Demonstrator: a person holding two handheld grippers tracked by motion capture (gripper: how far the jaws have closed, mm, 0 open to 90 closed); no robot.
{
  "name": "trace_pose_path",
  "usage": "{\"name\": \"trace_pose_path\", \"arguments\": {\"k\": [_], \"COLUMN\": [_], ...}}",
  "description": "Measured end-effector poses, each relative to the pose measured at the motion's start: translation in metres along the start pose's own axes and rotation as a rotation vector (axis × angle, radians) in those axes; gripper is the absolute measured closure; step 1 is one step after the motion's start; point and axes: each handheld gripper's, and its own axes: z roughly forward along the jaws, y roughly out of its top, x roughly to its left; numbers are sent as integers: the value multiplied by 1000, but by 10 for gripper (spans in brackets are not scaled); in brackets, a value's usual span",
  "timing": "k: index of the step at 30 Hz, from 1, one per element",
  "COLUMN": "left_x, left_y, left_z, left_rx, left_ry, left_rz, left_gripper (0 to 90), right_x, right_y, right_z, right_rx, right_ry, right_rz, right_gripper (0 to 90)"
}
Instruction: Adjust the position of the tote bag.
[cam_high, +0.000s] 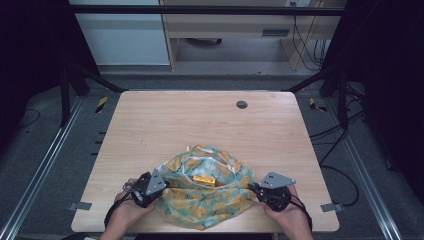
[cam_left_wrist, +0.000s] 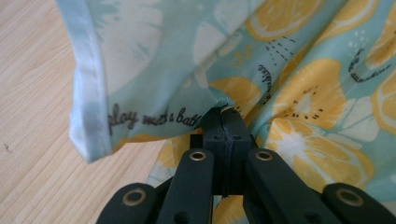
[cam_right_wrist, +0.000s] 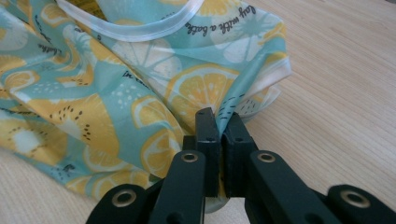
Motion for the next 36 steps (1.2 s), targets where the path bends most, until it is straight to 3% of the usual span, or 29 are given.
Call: {"name": "trace_pose_path", "arguments": {"k": [4,7,13,29,31,32,36], "left_x": [4,5,8,18,16,17,16], "left_y": [3,5,10,13,12,12,9], "left_z": [3,7,11,24,21,18,6], "left_rx": [24,16,21,12,7,24,-4], "left_ry": [8,12,20,34,30,36,64], "left_rz": [25,7,30,-20,-38,-25,-65], "left_gripper": [900,900,900,900,885,854,646], "right_x": [-2,-3,-7,-17,-17,-17,-19], "right_y": [2,3,7,15,14,14,11], "right_z": [4,7,13,21,19,18,10], "right_rx": [12,15,25,9,5,3,1], "right_ry": [-6,-9,-28,-77,-80,-88,-144], "right_rz": [-4,-5,-7,8,6,9,24], "right_gripper": [879,880,885,874,830,780,516]}}
